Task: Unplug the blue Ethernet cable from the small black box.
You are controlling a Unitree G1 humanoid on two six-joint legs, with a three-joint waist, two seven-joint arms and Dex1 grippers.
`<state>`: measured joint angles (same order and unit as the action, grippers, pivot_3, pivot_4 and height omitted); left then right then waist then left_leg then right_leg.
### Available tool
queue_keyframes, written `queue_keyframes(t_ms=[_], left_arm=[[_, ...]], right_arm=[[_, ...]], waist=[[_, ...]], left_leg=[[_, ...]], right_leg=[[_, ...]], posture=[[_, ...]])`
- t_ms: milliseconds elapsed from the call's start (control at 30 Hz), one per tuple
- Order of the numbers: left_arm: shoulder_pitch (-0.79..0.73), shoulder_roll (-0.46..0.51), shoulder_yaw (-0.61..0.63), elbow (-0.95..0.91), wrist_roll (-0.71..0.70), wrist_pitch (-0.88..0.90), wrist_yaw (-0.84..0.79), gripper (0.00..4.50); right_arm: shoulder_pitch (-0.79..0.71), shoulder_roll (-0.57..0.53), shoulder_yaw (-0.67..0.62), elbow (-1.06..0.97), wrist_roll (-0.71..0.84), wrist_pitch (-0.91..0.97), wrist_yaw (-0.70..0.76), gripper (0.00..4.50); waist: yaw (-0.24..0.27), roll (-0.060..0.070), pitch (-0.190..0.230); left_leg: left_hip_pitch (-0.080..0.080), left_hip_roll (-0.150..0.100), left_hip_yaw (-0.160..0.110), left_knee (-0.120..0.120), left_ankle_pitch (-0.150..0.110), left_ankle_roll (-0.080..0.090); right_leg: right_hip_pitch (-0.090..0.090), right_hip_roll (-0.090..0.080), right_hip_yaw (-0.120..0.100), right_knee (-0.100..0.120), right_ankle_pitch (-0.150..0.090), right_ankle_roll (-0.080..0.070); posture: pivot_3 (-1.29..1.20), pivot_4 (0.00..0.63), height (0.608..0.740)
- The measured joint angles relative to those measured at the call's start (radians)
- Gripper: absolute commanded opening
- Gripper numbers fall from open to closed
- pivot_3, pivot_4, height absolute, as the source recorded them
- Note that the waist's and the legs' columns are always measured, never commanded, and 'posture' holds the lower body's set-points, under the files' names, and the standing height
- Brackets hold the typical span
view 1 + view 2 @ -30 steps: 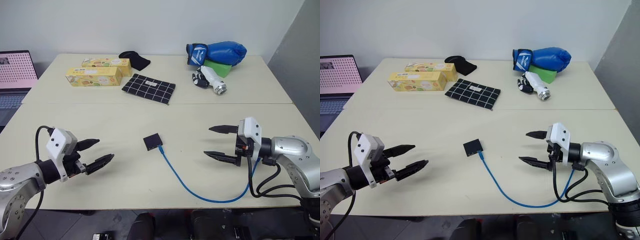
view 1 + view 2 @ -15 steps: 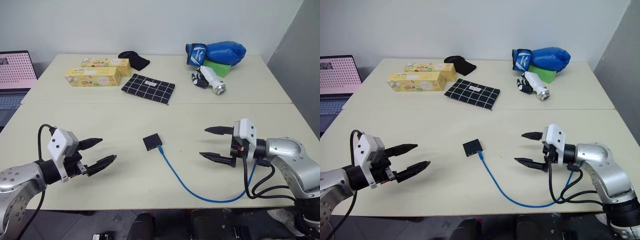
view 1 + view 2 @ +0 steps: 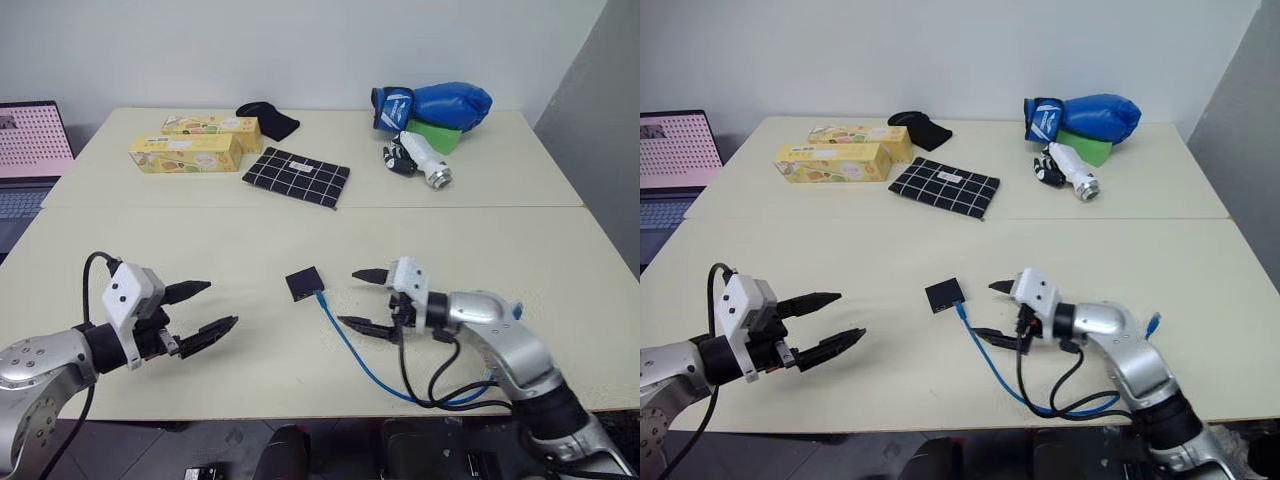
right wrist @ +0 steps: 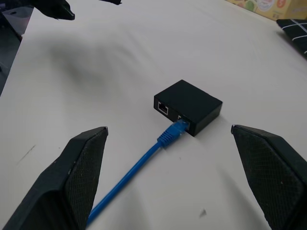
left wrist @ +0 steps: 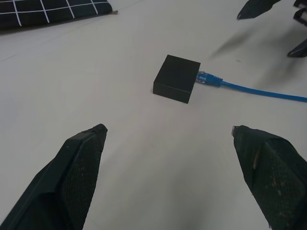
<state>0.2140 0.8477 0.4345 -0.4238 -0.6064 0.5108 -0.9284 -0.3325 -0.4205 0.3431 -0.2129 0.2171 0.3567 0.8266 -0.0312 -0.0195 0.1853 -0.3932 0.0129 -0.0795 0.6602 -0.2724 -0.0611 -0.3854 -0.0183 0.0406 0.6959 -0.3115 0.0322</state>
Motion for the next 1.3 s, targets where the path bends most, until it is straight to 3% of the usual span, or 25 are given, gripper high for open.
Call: queue_keyframes(t_ms=[400,633,800,1200,1300], left_arm=[[0.029,0.044,0.0,-0.04,-0.019,0.012,-0.088,4.46],[0.052,0.122,0.03,-0.078,-0.14,0.09,-0.225,4.46],[0.039,0.136,0.032,-0.061,-0.139,0.093,-0.245,4.5],[0.01,0.122,0.023,-0.027,-0.125,0.097,-0.226,4.5],[-0.04,0.086,0.024,0.033,-0.143,0.131,-0.175,4.5]], right_arm=[[-0.053,0.118,0.105,0.09,-0.114,0.15,-0.094,4.35],[-0.089,0.196,0.132,0.105,-0.142,0.24,-0.152,4.35],[-0.124,0.245,0.134,0.159,-0.172,0.261,-0.205,3.23],[-0.166,0.229,0.12,0.211,-0.205,0.229,-0.246,0.28],[-0.182,0.181,0.121,0.218,-0.22,0.181,-0.228,0.12]], waist=[[-0.002,0.0,0.0],[-0.004,0.0,0.0],[-0.009,0.0,0.0],[-0.01,0.0,0.0],[-0.002,0.001,0.001]], left_leg=[[0.0,0.0,0.0,0.0,0.0,0.0],[0.001,0.0,0.0,-0.001,0.0,0.0],[0.003,0.0,0.0,-0.001,0.0,0.0],[0.003,0.0,0.0,-0.001,0.0,0.0],[0.003,0.0,0.0,-0.001,0.0,0.0]], right_leg=[[-0.001,0.0,0.0,0.0,0.0,0.0],[-0.001,0.0,0.0,0.001,-0.001,-0.001],[0.0,0.004,0.0,0.002,-0.001,-0.003],[0.0,0.004,0.0,0.002,-0.001,-0.003],[0.0,0.004,-0.001,0.002,-0.001,-0.003]], posture=[[0.0,0.15,0.74],[0.0,0.15,0.74],[0.0,0.15,0.74],[0.0,0.15,0.74],[0.0,0.15,0.74]])
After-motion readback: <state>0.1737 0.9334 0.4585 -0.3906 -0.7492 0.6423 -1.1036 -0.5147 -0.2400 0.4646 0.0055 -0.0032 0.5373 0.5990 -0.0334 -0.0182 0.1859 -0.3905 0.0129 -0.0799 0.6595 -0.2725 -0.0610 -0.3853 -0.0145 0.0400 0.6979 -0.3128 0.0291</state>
